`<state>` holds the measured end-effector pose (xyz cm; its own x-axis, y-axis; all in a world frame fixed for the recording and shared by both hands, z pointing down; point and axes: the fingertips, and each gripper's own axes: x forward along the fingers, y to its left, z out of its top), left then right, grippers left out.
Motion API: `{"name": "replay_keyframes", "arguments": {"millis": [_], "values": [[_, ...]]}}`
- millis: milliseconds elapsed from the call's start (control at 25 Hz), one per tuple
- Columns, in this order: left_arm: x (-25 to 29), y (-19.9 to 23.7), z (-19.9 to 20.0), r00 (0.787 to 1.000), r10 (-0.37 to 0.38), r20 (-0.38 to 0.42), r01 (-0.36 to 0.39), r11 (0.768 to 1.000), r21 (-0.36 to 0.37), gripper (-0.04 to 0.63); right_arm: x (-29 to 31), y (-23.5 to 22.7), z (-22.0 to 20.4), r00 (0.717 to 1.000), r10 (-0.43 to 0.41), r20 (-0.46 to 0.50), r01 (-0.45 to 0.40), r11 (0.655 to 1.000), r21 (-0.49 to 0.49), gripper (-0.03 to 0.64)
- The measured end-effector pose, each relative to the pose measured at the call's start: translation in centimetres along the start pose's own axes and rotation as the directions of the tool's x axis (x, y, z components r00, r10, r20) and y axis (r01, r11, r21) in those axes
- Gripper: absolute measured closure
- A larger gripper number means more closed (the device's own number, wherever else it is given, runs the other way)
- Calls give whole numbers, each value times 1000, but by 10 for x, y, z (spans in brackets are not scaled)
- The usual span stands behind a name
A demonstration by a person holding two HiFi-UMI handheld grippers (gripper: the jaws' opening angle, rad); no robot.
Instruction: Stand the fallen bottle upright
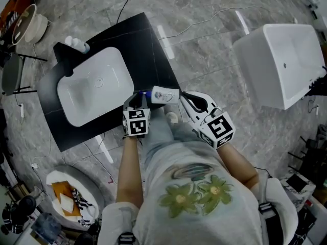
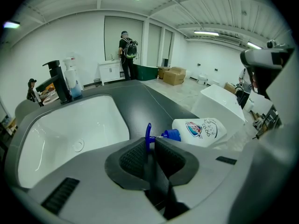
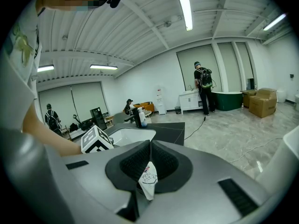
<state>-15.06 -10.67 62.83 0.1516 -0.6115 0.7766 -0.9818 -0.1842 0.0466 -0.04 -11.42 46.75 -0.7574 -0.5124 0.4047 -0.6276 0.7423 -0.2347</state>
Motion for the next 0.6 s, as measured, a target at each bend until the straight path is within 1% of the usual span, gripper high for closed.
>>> {"name": "replay_keyframes", "arguments": {"millis": [240, 480, 520, 600], "values": [[0, 2, 1, 1000, 7, -5, -7, 1000, -8, 530, 0, 0, -2, 1000, -4, -4, 4, 1000, 1, 572], [-2, 3, 0, 1000, 5, -9, -5, 999, -42, 536, -1, 1, -6, 1000, -5, -10, 5, 1000, 0, 572], [-3, 3, 0, 1000, 5, -12, -6, 999, -47, 552, -1, 1, -6, 1000, -6, -12, 6, 1000, 0, 572], [-3, 4, 0, 1000, 7, -13, -8, 999, -54, 553, -1, 1, -7, 1000, -5, -15, 5, 1000, 1, 572]]}}
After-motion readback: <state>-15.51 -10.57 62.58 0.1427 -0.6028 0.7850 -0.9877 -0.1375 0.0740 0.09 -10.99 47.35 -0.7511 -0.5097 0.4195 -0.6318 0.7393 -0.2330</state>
